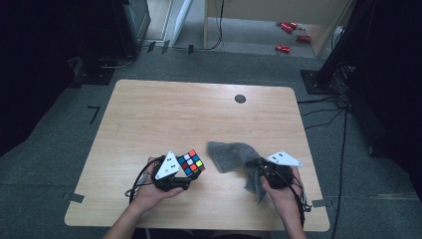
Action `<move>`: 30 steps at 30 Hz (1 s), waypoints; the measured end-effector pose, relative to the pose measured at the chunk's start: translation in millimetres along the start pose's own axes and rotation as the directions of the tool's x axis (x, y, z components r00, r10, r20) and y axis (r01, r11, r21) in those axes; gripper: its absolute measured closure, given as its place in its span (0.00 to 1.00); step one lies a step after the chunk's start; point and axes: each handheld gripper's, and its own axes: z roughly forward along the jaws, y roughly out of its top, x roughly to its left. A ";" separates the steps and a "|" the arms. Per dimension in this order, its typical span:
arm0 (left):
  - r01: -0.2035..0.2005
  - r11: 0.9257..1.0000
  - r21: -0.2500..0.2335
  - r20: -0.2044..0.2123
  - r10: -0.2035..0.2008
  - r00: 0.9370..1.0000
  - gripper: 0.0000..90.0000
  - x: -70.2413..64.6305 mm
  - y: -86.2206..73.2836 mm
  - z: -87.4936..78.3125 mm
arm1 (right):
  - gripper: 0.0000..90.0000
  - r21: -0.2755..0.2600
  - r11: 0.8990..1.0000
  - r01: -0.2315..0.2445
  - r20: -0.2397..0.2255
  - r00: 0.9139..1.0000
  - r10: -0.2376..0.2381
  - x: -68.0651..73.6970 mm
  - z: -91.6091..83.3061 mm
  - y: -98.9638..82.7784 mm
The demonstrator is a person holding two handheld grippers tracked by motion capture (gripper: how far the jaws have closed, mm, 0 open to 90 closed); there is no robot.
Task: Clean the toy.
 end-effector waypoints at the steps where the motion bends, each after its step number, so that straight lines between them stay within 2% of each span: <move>1: 0.000 1.000 0.000 0.000 0.000 1.000 0.39 0.0 0.0 0.0 | 0.90 -0.020 1.000 0.011 0.029 1.000 -0.010 -1.8 -3.9 1.5; 2: -0.002 1.000 0.004 0.003 0.002 1.000 0.39 -1.5 0.2 1.0 | 0.90 -0.036 0.999 0.022 0.049 0.999 -0.020 -2.8 -6.8 2.4; 3: -0.008 1.000 0.006 0.004 0.007 1.000 0.39 -2.4 0.4 1.5 | 0.90 -0.053 0.998 0.027 0.040 0.999 -0.024 -3.2 -8.4 2.6; 5: -0.011 1.000 0.008 0.011 0.011 1.000 0.39 -4.5 0.6 3.0 | 0.86 -0.068 0.997 0.038 -0.026 0.999 -0.040 0.1 -5.9 2.1; 7: -0.015 1.000 0.010 0.015 0.015 1.000 0.39 -6.0 0.7 4.0 | 0.80 -0.048 0.997 0.060 -0.056 0.996 -0.063 8.6 2.1 0.1; 8: -0.017 1.000 0.011 0.015 0.017 1.000 0.39 -6.2 0.6 4.0 | 0.76 -0.028 0.998 0.055 -0.097 0.994 -0.057 12.4 7.4 -1.3; 9: -0.017 1.000 0.012 0.014 0.017 1.000 0.39 -6.0 0.5 3.9 | 0.70 -0.002 0.999 0.045 -0.165 0.985 -0.045 15.1 13.4 -3.2; 10: -0.015 1.000 0.011 0.013 0.015 1.000 0.39 -5.3 0.4 3.6 | 0.62 0.032 0.999 0.031 -0.241 0.970 -0.023 17.7 19.4 -4.9; 11: -0.010 1.000 0.009 0.011 0.010 1.000 0.39 -4.6 0.2 3.1 | 0.58 0.055 0.998 0.021 -0.299 0.954 -0.003 20.7 22.9 -6.4; 15: 0.001 1.000 0.006 0.002 -0.001 1.000 0.39 -0.7 -0.5 1.0 | 0.51 -0.003 1.000 0.023 -0.415 0.910 -0.022 24.0 17.8 -2.2; 16: 0.000 1.000 0.006 0.002 0.000 1.000 0.39 -0.2 -0.7 0.7 | 0.50 -0.020 1.000 0.021 -0.429 0.903 -0.028 22.8 15.0 -0.2; 17: 0.000 1.000 0.008 0.000 0.000 1.000 0.39 -0.1 -0.9 0.7 | 0.50 -0.027 0.999 0.024 -0.433 0.901 -0.034 21.1 12.6 1.1; 18: 0.001 1.000 0.008 0.001 -0.001 1.000 0.39 -0.1 -1.0 0.8 | 0.50 -0.027 0.999 0.028 -0.428 0.903 -0.036 19.3 11.3 1.1; 19: 0.002 1.000 0.008 0.002 -0.002 1.000 0.39 -0.3 -0.9 0.9 | 0.50 -0.024 0.999 0.037 -0.415 0.909 -0.043 17.4 11.0 0.3; 20: 0.002 1.000 0.008 0.002 -0.002 1.000 0.39 -0.3 -0.9 0.9 | 0.50 -0.024 0.999 0.037 -0.415 0.909 -0.043 17.4 11.0 0.3; 21: 0.000 1.000 0.008 0.004 0.000 1.000 0.39 -1.0 -0.7 1.1 | 0.49 0.009 0.998 0.062 -0.366 0.929 -0.054 14.3 13.3 -3.6; 22: -0.003 1.000 0.008 0.004 0.003 1.000 0.39 -1.4 -0.5 1.2 | 0.51 0.033 0.996 0.081 -0.341 0.938 -0.065 13.2 16.0 -6.4; 23: -0.004 1.000 0.008 0.005 0.003 1.000 0.39 -1.7 -0.5 1.3 | 0.56 0.059 0.994 0.091 -0.327 0.943 -0.067 12.4 19.1 -9.6; 25: -0.003 1.000 0.008 0.005 0.003 1.000 0.39 -2.0 -0.3 1.5 | 0.80 0.111 0.991 0.081 -0.342 0.939 -0.038 10.9 25.5 -15.2; 26: -0.003 1.000 0.008 0.005 0.003 1.000 0.39 -2.0 -0.3 1.6 | 0.89 0.143 0.988 0.060 -0.362 0.932 -0.005 10.8 28.2 -16.8; 27: -0.002 1.000 0.008 0.005 0.002 1.000 0.39 -2.0 -0.3 1.7 | 0.92 0.160 0.986 0.046 -0.379 0.925 0.019 12.3 30.8 -17.4; 28: -0.002 1.000 0.007 0.005 0.002 1.000 0.39 -1.9 -0.3 1.7 | 0.93 0.164 0.986 0.039 -0.385 0.923 0.027 16.2 32.4 -17.2; 30: -0.004 1.000 0.009 0.004 0.004 1.000 0.39 -1.7 -0.4 1.7 | 0.92 0.158 0.987 0.028 -0.370 0.929 0.033 29.0 35.8 -16.2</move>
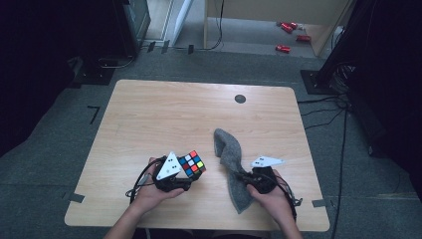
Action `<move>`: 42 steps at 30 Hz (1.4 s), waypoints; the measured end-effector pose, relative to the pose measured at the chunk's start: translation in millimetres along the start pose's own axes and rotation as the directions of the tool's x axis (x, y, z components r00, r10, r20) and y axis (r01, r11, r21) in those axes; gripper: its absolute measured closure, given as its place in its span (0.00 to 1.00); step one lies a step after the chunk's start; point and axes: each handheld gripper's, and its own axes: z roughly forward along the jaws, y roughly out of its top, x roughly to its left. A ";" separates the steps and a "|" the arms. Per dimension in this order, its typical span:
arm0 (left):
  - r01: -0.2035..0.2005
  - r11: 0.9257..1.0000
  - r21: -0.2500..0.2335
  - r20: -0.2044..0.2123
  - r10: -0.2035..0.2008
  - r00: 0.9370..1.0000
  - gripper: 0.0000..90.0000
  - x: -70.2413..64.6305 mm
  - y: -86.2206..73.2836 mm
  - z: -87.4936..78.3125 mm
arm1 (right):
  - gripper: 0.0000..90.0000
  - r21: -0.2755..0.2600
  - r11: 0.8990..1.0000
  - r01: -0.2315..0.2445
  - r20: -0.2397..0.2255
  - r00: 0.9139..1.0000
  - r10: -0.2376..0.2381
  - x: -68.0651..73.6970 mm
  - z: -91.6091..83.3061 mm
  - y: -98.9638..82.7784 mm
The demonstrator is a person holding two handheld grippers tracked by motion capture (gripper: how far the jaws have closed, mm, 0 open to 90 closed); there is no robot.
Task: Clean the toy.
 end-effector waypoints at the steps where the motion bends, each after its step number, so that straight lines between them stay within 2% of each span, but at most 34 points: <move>1: 0.000 1.000 0.001 -0.001 0.000 1.000 0.39 0.1 -0.1 -0.1 | 0.90 -0.009 1.000 0.002 0.018 1.000 -0.002 6.3 5.4 0.6; 3: 0.000 1.000 0.001 -0.002 0.000 1.000 0.39 0.5 -0.1 -0.7 | 0.84 -0.028 1.000 -0.015 0.033 0.999 0.016 18.8 18.6 0.6; 5: 0.002 1.000 -0.001 -0.005 -0.002 1.000 0.39 1.2 -0.3 -1.8 | 0.75 -0.043 0.999 -0.029 0.019 0.999 0.029 29.5 32.2 0.1; 7: 0.007 1.000 -0.004 -0.010 -0.007 1.000 0.39 2.8 -0.6 -3.5 | 0.60 -0.078 0.995 -0.068 -0.033 0.997 0.066 36.7 42.2 1.0; 9: 0.013 1.000 -0.011 -0.015 -0.013 1.000 0.39 5.3 -0.7 -5.9 | 0.48 -0.115 0.991 -0.073 -0.096 0.993 0.062 42.7 48.0 4.5; 10: 0.017 1.000 -0.013 -0.019 -0.017 1.000 0.39 6.6 -0.6 -7.4 | 0.44 -0.131 0.990 -0.059 -0.121 0.992 0.043 46.0 48.4 6.7; 12: 0.025 0.999 -0.021 -0.025 -0.026 0.999 0.39 9.2 -0.3 -10.6 | 0.42 -0.153 0.988 0.009 -0.137 0.990 -0.030 50.5 43.7 11.3; 14: 0.026 0.999 -0.029 -0.033 -0.027 0.999 0.39 11.0 0.3 -13.9 | 0.42 -0.186 0.980 0.073 -0.126 0.987 -0.097 49.2 33.7 15.2; 17: 0.023 0.999 -0.030 -0.031 -0.024 0.999 0.39 10.7 0.6 -15.9 | 0.40 -0.239 0.962 0.132 -0.085 0.984 -0.156 37.9 20.1 20.8; 18: 0.025 0.999 -0.027 -0.029 -0.026 0.999 0.39 10.4 0.2 -15.6 | 0.39 -0.247 0.953 0.177 -0.046 0.980 -0.194 34.3 18.6 23.5; 20: 0.026 0.999 -0.023 -0.025 -0.026 0.999 0.39 9.7 -0.9 -14.4 | 0.33 -0.267 0.924 0.274 0.027 0.960 -0.277 27.6 20.3 30.0; 22: 0.025 0.999 -0.020 -0.021 -0.025 0.999 0.39 8.4 -1.5 -13.6 | 0.28 -0.245 0.910 0.334 0.049 0.942 -0.333 22.1 28.0 38.8; 24: 0.023 1.000 -0.017 -0.015 -0.023 1.000 0.39 6.9 -1.9 -12.9 | 0.26 -0.190 0.895 0.404 0.071 0.915 -0.398 19.6 37.7 46.9; 25: 0.022 1.000 -0.015 -0.012 -0.022 1.000 0.39 6.4 -2.2 -12.6 | 0.25 -0.182 0.886 0.427 0.084 0.904 -0.419 18.7 42.7 49.7; 26: 0.021 1.000 -0.013 -0.009 -0.022 1.000 0.39 6.2 -2.4 -12.2 | 0.24 -0.175 0.887 0.428 0.093 0.904 -0.417 17.3 47.2 52.1; 29: 0.022 1.000 -0.008 -0.003 -0.022 1.000 0.39 5.3 -3.2 -10.3 | 0.17 -0.148 0.910 0.388 0.055 0.922 -0.384 9.7 64.2 55.8; 31: 0.020 1.000 -0.004 0.000 -0.020 1.000 0.39 4.5 -3.6 -9.7 | 0.16 -0.091 0.917 0.389 0.051 0.921 -0.386 6.9 76.7 53.7; 33: 0.017 1.000 -0.004 0.003 -0.017 1.000 0.39 3.8 -3.8 -9.7 | 0.17 -0.036 0.919 0.394 0.059 0.918 -0.391 5.5 85.4 49.7; 34: 0.018 1.000 -0.004 0.004 -0.018 1.000 0.39 3.5 -4.0 -9.6 | 0.17 -0.008 0.923 0.384 0.068 0.921 -0.383 5.0 87.9 47.5; 35: 0.017 1.000 -0.003 0.003 -0.017 1.000 0.39 3.7 -4.1 -9.5 | 0.18 -0.005 0.928 0.374 0.073 0.925 -0.372 4.0 88.6 45.8; 37: 0.019 1.000 -0.001 0.003 -0.019 1.000 0.39 3.8 -4.3 -9.0 | 0.27 -0.004 0.941 0.338 0.057 0.940 -0.337 1.5 86.6 43.3; 38: 0.020 1.000 0.000 0.002 -0.020 1.000 0.39 3.8 -4.4 -8.8 | 0.34 -0.004 0.950 0.314 0.039 0.949 -0.313 0.0 85.4 41.9; 40: 0.017 1.000 0.002 0.002 -0.017 1.000 0.39 3.5 -4.4 -8.6 | 0.56 -0.020 0.962 0.273 0.002 0.962 -0.273 -1.9 81.3 37.4; 41: 0.017 1.000 0.002 0.003 -0.017 1.000 0.39 2.9 -4.3 -8.4 | 0.69 -0.027 0.962 0.271 0.003 0.962 -0.271 -1.5 78.4 34.9; 42: 0.015 1.000 0.002 0.004 -0.015 1.000 0.39 2.4 -4.2 -8.2 | 0.77 -0.031 0.966 0.257 0.005 0.966 -0.257 -0.4 75.8 32.2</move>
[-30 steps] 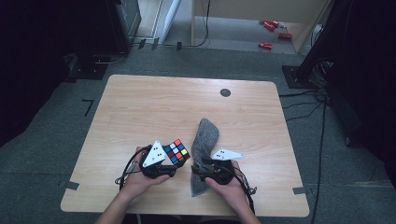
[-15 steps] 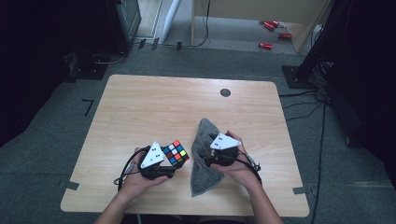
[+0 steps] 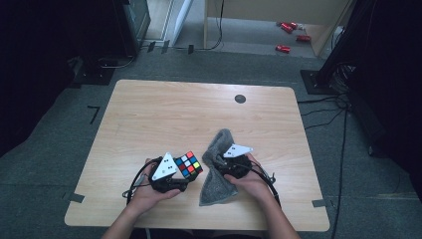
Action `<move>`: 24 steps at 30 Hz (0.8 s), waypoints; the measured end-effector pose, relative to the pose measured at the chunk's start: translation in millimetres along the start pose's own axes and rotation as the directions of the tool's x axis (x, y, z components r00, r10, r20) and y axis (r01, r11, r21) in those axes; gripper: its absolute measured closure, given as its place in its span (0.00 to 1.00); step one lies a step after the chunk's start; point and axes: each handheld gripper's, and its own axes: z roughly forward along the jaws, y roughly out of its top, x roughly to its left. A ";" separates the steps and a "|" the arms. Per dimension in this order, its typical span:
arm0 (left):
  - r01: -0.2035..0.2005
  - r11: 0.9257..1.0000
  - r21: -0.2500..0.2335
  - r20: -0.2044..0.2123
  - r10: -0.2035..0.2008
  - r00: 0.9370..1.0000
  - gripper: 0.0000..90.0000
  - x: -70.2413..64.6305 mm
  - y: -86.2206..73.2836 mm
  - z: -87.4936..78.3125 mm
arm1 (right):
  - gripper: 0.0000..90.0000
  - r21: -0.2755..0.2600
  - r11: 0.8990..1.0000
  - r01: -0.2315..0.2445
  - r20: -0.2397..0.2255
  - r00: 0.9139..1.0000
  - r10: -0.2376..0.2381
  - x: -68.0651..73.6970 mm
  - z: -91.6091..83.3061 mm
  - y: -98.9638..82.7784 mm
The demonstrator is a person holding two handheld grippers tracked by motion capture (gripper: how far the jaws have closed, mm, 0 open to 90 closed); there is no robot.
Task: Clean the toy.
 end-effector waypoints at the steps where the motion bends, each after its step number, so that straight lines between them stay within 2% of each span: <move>1: -0.001 1.000 0.000 0.002 0.001 1.000 0.39 -0.5 0.0 0.5 | 0.84 0.001 1.000 -0.009 0.007 1.000 0.009 2.3 -2.7 -2.1; 4: -0.008 1.000 0.008 0.010 0.008 1.000 0.39 -2.5 -0.6 2.8 | 0.90 0.006 1.000 -0.010 0.035 0.999 0.010 9.1 -13.1 -5.5; 5: -0.009 1.000 0.011 0.013 0.009 1.000 0.39 -3.6 -1.0 4.1 | 0.90 -0.012 0.999 -0.036 0.018 0.999 0.036 10.6 -18.9 -5.6; 7: -0.015 1.000 0.020 0.023 0.014 1.000 0.39 -6.1 -2.1 7.4 | 0.91 -0.090 0.991 -0.099 -0.043 0.995 0.095 14.1 -35.0 -4.6; 8: -0.019 1.000 0.025 0.029 0.018 0.999 0.39 -7.7 -2.6 9.3 | 0.91 -0.129 0.986 -0.109 -0.068 0.993 0.101 17.8 -43.2 -3.7; 11: -0.039 0.999 0.037 0.053 0.037 0.998 0.39 -13.3 -2.9 15.2 | 0.91 -0.221 0.970 -0.105 -0.125 0.989 0.078 34.2 -65.5 1.2; 13: -0.051 0.998 0.034 0.068 0.049 0.996 0.39 -17.4 -2.4 18.0 | 0.91 -0.254 0.964 -0.076 -0.127 0.991 0.044 44.9 -74.4 6.7; 15: -0.065 0.998 0.025 0.082 0.063 0.995 0.39 -20.5 -1.6 18.8 | 0.91 -0.278 0.961 -0.008 -0.086 0.996 -0.016 53.5 -79.7 11.8; 17: -0.074 0.997 0.015 0.085 0.073 0.994 0.39 -21.0 -0.5 17.2 | 0.91 -0.265 0.961 0.073 -0.059 0.994 -0.092 57.4 -78.6 12.4; 18: -0.074 0.997 0.015 0.085 0.073 0.994 0.39 -21.0 -0.5 17.2 | 0.91 -0.265 0.961 0.073 -0.059 0.994 -0.092 57.4 -78.6 12.4; 19: -0.079 0.997 0.008 0.081 0.079 0.994 0.39 -19.2 0.4 14.7 | 0.91 -0.222 0.971 0.093 -0.088 0.990 -0.115 55.4 -70.9 7.3; 21: -0.065 0.998 0.002 0.079 0.065 0.995 0.39 -15.9 0.4 13.1 | 0.91 -0.201 0.975 0.099 -0.106 0.987 -0.122 54.0 -65.7 0.2; 22: -0.063 0.998 0.001 0.079 0.063 0.995 0.39 -15.0 0.0 13.0 | 0.91 -0.199 0.975 0.102 -0.116 0.985 -0.127 53.7 -65.8 -1.4; 24: -0.068 0.998 0.004 0.087 0.067 0.994 0.39 -15.4 -0.6 14.3 | 0.90 -0.236 0.967 0.095 -0.148 0.980 -0.132 53.9 -72.0 1.5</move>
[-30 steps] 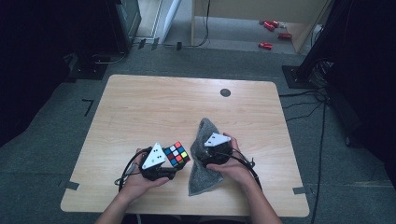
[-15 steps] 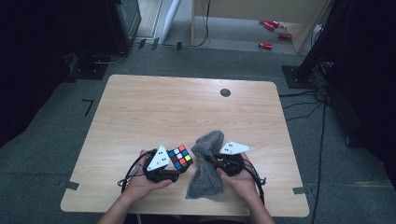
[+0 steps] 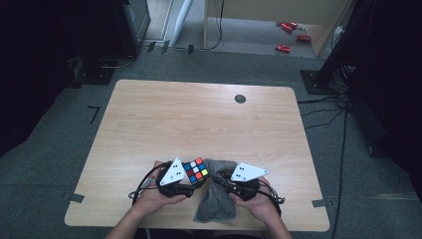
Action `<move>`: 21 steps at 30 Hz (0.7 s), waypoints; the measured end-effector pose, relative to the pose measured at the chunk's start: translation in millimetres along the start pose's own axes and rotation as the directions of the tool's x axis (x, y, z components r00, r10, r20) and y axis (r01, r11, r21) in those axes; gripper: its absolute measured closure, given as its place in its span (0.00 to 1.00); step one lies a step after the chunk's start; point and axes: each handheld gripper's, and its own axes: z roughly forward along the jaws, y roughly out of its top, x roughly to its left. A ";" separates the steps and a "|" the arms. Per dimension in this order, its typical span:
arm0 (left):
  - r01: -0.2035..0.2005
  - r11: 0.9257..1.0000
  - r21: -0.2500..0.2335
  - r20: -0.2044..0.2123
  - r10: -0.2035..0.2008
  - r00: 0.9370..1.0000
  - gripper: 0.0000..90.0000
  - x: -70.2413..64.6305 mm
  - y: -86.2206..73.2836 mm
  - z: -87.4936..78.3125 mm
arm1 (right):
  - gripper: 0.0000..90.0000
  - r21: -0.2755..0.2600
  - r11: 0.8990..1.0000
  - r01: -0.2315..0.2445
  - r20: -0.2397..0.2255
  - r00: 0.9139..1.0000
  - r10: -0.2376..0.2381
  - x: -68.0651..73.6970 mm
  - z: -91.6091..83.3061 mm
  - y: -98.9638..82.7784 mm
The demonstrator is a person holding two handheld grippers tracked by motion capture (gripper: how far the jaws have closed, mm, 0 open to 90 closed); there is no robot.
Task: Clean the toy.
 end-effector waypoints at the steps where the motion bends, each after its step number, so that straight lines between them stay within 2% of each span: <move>1: -0.004 1.000 0.002 0.004 0.004 1.000 0.39 -1.1 -0.1 1.2 | 0.90 -0.021 1.000 -0.007 -0.011 1.000 0.006 0.7 -3.6 4.5; 4: -0.017 1.000 0.004 0.007 0.017 1.000 0.39 -4.3 0.8 3.2 | 0.90 -0.057 0.998 -0.001 0.003 1.000 0.001 3.1 -9.5 14.2; 7: -0.026 1.000 -0.002 0.004 0.026 1.000 0.39 -4.1 1.8 1.5 | 0.90 -0.035 0.999 -0.001 0.012 1.000 0.002 0.5 -5.8 7.8; 10: -0.017 1.000 -0.009 0.003 0.017 1.000 0.39 -1.9 2.1 -0.7 | 0.89 0.013 1.000 -0.008 0.002 1.000 0.008 -1.0 -0.1 -0.5; 13: -0.010 1.000 -0.007 0.006 0.011 1.000 0.39 -0.8 1.0 -0.3 | 0.89 -0.013 1.000 -0.010 -0.017 1.000 0.009 1.0 -3.8 4.3; 17: -0.025 1.000 0.005 0.011 0.025 1.000 0.39 -4.2 0.1 2.9 | 0.89 -0.050 0.999 -0.002 -0.012 1.000 0.002 3.5 -9.9 12.0; 19: -0.033 0.999 0.007 0.006 0.033 0.999 0.39 -4.7 0.5 2.8 | 0.88 -0.045 0.999 0.002 -0.003 1.000 -0.002 1.7 -9.3 9.8; 21: -0.026 1.000 -0.013 0.001 0.026 1.000 0.39 -3.1 1.7 0.0 | 0.88 -0.036 0.999 -0.013 -0.007 1.000 0.013 -1.0 -7.6 5.4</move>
